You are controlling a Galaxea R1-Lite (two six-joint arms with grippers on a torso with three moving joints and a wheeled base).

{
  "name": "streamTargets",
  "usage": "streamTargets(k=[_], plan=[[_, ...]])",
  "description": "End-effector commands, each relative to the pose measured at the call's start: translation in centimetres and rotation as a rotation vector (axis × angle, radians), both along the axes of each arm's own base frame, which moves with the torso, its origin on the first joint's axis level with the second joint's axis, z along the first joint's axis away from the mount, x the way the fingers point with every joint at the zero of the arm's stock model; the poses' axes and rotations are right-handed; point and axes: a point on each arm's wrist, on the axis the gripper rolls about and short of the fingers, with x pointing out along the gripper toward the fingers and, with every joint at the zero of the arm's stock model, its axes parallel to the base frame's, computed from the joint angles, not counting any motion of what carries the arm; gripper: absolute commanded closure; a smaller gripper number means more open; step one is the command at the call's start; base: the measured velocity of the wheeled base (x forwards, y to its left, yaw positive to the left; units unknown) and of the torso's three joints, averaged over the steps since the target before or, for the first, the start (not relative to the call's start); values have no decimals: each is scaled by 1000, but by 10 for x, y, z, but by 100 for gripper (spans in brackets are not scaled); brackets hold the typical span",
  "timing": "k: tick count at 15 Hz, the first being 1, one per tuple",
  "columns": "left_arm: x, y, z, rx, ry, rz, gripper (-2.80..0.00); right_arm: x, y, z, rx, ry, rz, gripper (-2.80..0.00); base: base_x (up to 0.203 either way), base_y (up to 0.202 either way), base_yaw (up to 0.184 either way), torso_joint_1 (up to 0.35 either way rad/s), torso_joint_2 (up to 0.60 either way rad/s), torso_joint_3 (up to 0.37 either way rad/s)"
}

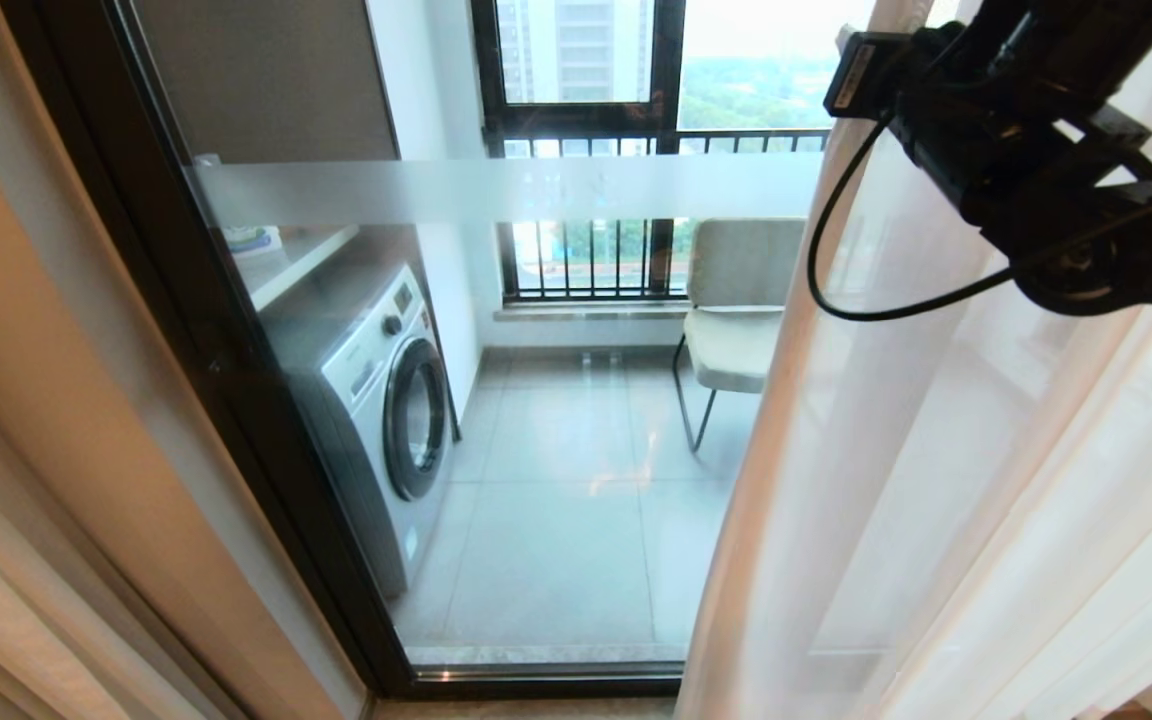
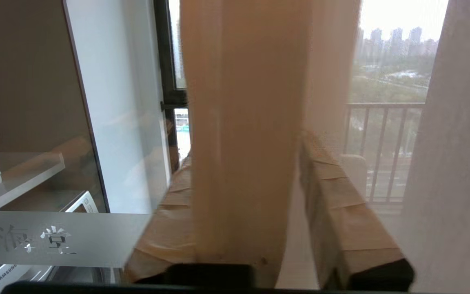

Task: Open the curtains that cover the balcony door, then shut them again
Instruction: Close the inner curtains on both sides

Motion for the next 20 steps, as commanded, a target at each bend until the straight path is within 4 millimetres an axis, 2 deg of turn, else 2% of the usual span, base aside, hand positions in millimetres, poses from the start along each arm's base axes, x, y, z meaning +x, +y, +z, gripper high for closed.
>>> streamTargets(k=[1,5,8,16,20], plan=[[0,0,0,0,0,0,0,-9,-3,7,6,-16,1,-280,0,0,0,0,0,0],[0,0,0,0,-2,0,0,-26,-9,7,-3,-2,-1,-280,0,0,0,0,0,0],[0,0,0,0,-1,0,0,-50,-18,4,-16,28,0,-280,0,0,0,0,0,0],[0,0,0,0,-1,1,0,-140,-54,-12,-53,75,-6,-280,0,0,0,0,0,0],[0,0,0,0,0,0,0,-183,-72,-27,-61,85,-8,-280,0,0,0,0,0,0]])
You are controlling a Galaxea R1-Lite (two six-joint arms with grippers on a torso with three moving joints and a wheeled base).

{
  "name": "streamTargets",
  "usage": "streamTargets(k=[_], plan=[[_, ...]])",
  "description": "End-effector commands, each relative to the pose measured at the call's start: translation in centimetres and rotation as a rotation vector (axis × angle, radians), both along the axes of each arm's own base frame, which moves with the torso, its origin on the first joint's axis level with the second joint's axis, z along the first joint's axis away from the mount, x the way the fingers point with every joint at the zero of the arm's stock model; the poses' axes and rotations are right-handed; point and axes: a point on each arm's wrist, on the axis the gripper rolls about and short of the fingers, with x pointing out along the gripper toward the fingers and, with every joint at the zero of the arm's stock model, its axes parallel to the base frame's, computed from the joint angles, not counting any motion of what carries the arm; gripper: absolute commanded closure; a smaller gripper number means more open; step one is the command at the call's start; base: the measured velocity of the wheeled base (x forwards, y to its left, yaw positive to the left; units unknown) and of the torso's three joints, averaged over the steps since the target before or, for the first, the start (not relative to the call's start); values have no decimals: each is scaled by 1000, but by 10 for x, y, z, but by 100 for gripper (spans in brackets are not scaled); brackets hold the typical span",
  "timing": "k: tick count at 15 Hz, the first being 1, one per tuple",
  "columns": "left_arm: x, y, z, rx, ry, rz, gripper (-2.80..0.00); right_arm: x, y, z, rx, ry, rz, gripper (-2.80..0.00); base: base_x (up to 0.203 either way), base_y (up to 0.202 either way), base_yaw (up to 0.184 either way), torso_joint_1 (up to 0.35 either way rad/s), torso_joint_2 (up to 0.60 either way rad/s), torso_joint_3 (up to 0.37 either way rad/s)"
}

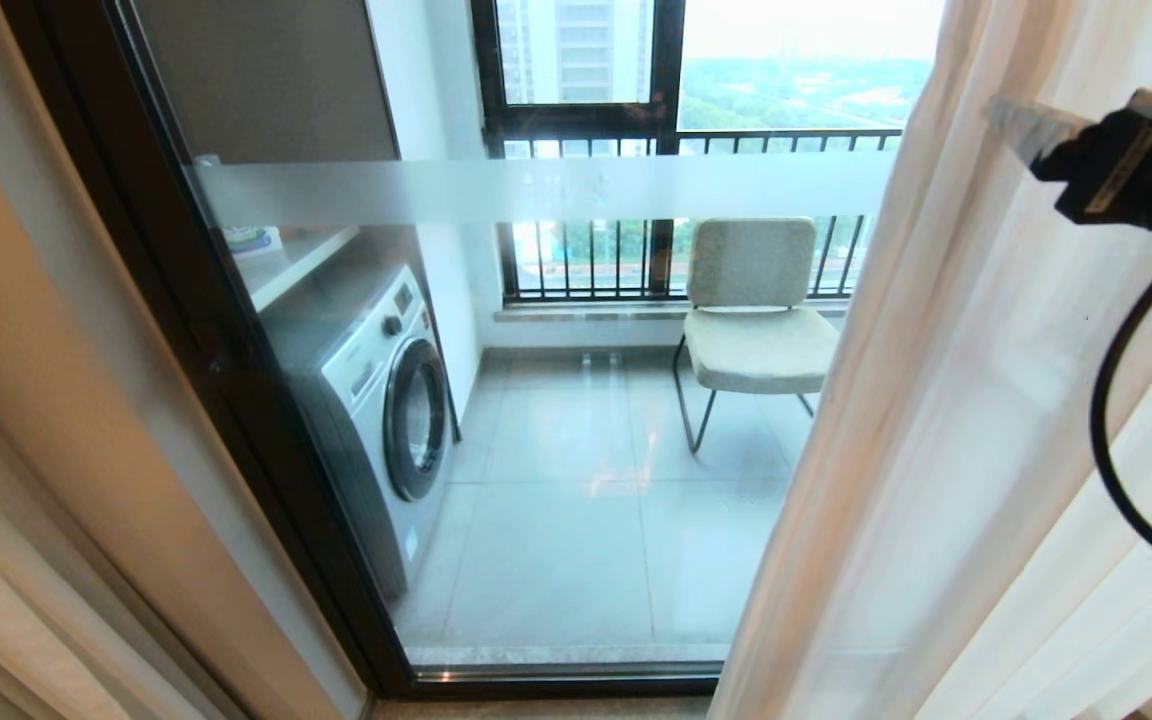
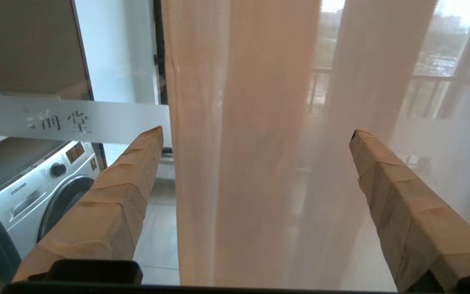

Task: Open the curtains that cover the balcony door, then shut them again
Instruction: Close the inner curtains on both sides

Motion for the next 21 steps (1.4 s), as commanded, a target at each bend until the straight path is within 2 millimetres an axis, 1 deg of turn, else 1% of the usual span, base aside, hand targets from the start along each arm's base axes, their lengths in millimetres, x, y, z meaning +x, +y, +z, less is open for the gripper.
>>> streamTargets(k=[1,3,4,7,11,14,15,17,18,20,21], plan=[[0,0,0,0,-2,-1,0,-36,-15,-1,15,-38,-3,-280,0,0,0,0,0,0],[0,0,0,0,0,0,0,-50,-21,-8,13,-36,-3,-280,0,0,0,0,0,0],[0,0,0,0,-2,-1,0,-56,-23,-11,14,-36,-3,0,0,0,0,0,0,0],[0,0,0,0,-2,-1,0,-69,-28,-19,14,-35,-1,0,0,0,0,0,0,0],[0,0,0,0,-2,-1,0,-84,-37,-39,5,0,-18,0,0,0,0,0,0,0],[0,0,0,0,-2,-1,0,-88,-56,-58,13,40,-132,0,0,0,0,0,0,0],[0,0,0,0,0,-1,0,-93,-63,-65,22,53,-152,0,0,0,0,0,0,0],[0,0,0,0,-1,0,0,-115,-73,-84,24,100,-154,0,0,0,0,0,0,0],[0,0,0,0,-2,0,0,-128,-75,-98,31,136,-148,0,0,0,0,0,0,0],[0,0,0,0,0,-1,0,-148,-76,-132,47,208,-139,0,0,0,0,0,0,0],[0,0,0,0,0,-1,0,-159,-76,-142,51,219,-133,0,0,0,0,0,0,0]])
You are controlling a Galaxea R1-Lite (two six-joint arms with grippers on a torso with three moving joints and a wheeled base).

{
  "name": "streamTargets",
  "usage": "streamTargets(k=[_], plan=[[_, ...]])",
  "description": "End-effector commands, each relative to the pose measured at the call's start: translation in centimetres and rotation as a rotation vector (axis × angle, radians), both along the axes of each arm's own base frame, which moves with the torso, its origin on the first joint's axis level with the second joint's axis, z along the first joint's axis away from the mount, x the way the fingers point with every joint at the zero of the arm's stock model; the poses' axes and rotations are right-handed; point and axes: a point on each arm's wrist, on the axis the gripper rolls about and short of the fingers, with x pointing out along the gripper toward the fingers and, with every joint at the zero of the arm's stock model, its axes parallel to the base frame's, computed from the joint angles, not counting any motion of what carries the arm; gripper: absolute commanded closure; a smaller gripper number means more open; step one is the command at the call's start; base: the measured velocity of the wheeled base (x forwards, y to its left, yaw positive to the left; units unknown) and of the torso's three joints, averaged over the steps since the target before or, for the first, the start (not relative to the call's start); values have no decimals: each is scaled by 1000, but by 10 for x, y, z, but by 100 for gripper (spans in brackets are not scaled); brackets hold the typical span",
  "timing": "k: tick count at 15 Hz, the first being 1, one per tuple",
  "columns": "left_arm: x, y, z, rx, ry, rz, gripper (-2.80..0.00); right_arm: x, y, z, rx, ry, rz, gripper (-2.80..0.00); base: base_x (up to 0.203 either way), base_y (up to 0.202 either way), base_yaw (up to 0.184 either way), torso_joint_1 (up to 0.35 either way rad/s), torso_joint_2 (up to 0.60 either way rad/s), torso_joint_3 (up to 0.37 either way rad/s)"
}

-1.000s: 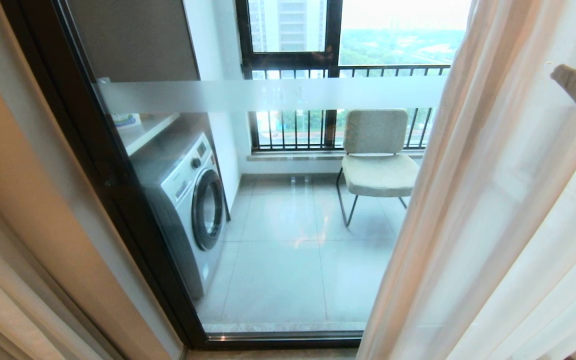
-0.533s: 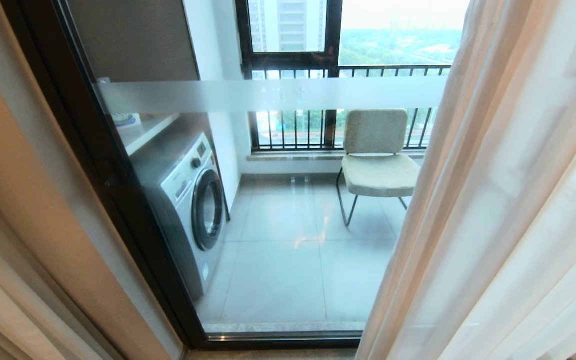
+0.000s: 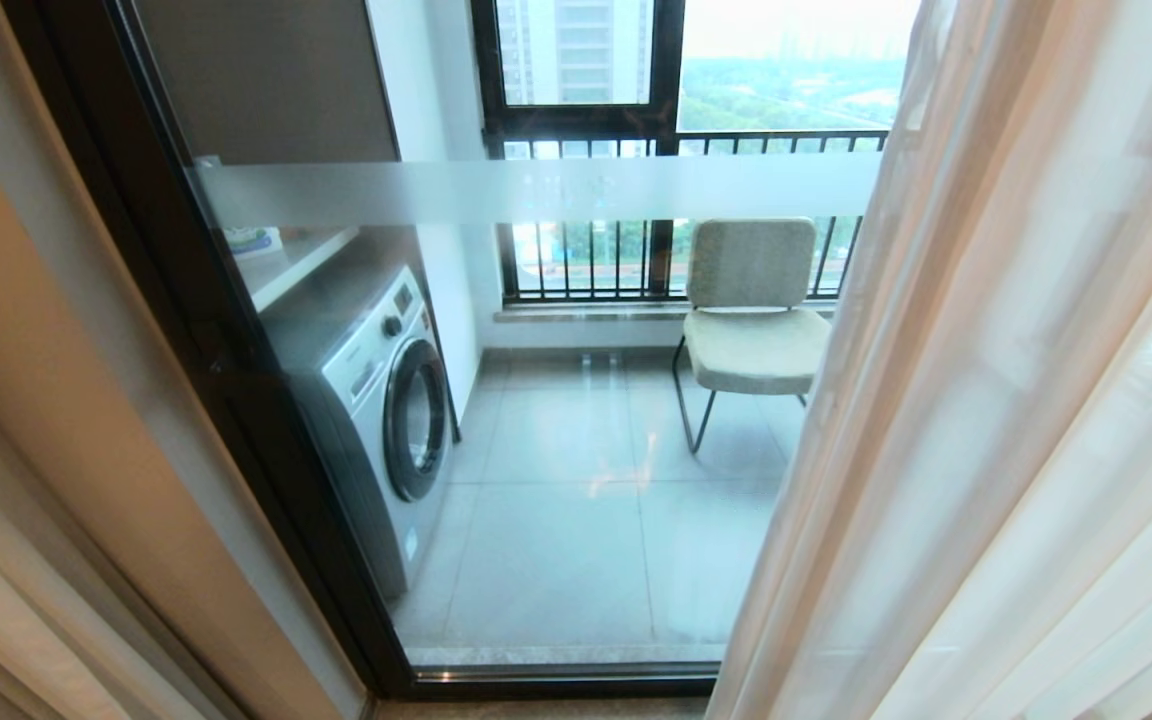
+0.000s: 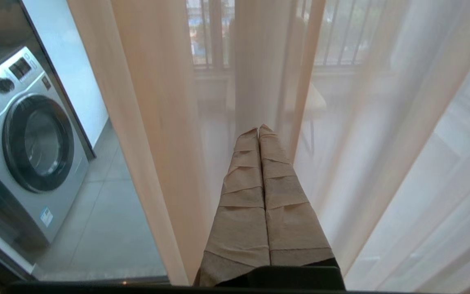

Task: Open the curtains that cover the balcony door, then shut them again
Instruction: Close the inner curtains on both sides

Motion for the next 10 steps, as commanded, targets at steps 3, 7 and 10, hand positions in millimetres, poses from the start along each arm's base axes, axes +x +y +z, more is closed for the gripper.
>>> streamTargets(k=[3,7,10], plan=[[0,0,0,0,0,-1,0,-43,0,-57,11,55,19,0,0,0,0,0,0,0],[0,0,0,0,-1,0,0,-57,0,-84,10,75,48,0,0,0,0,0,0,0],[0,0,0,0,0,-1,0,-69,-1,-103,8,155,41,0,0,0,0,0,0,0]])
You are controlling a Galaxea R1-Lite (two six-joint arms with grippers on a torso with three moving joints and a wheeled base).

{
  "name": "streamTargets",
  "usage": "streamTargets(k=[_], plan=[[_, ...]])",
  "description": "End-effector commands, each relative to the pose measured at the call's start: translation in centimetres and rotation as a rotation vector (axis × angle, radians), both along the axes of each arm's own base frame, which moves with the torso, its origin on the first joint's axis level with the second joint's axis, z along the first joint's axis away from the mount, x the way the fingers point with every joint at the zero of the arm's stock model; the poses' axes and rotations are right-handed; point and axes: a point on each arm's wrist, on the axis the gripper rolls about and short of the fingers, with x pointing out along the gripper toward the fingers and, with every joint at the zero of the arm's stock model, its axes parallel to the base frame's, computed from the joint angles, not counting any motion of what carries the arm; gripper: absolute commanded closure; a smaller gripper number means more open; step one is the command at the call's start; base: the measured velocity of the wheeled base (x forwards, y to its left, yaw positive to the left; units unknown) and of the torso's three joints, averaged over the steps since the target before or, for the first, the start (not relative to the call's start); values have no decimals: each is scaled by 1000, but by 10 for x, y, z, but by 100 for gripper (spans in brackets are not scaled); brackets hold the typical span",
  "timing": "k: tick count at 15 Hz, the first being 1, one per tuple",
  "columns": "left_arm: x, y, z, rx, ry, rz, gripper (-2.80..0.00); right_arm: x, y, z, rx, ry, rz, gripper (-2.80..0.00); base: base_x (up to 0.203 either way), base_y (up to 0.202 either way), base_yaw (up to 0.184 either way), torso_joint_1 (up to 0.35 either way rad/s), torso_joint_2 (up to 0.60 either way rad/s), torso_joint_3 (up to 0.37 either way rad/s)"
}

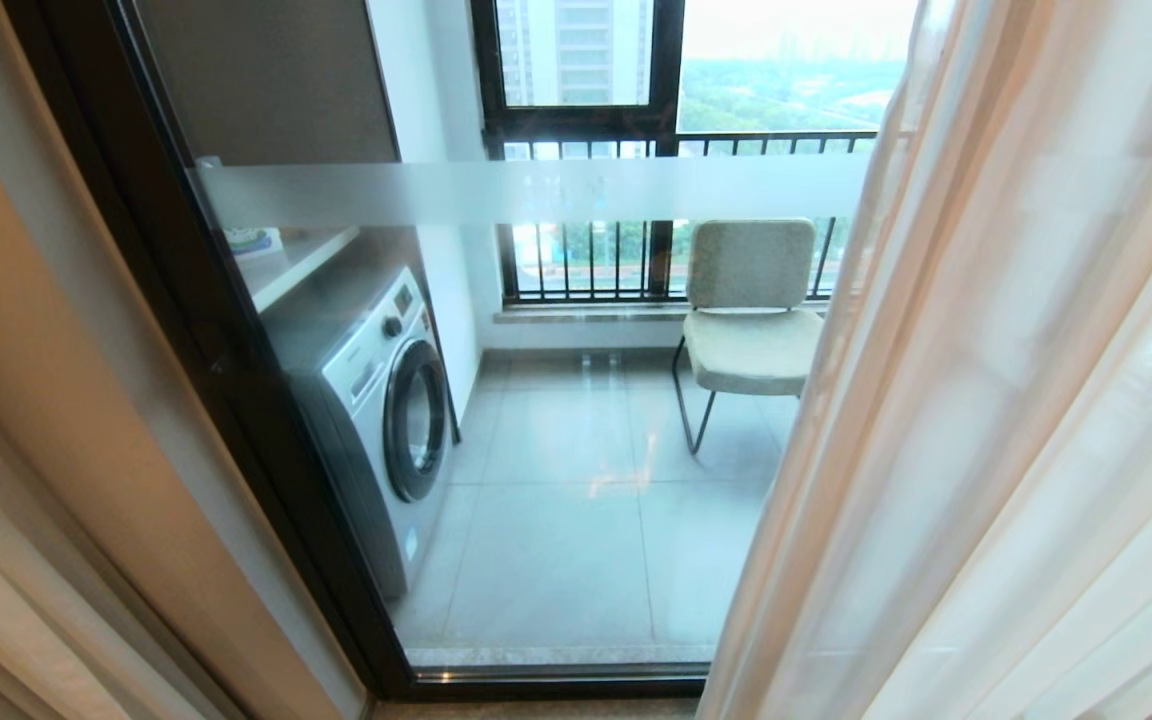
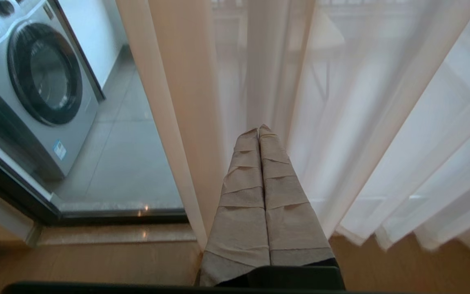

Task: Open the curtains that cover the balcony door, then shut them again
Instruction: Close the inner curtains on both sides

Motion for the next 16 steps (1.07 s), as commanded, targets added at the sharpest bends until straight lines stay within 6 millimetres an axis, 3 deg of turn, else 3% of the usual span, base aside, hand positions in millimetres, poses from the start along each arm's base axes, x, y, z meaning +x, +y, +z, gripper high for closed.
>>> streamTargets(k=[1,6,16], plan=[[0,0,0,0,-1,1,0,-11,0,-10,1,-12,-5,0,0,0,0,0,0,0],[0,0,0,0,-1,-1,0,-28,1,-24,-45,-110,18,0,0,0,0,0,0,0],[0,0,0,0,-1,-1,0,-29,1,-24,9,-115,11,0,0,0,0,0,0,0]])
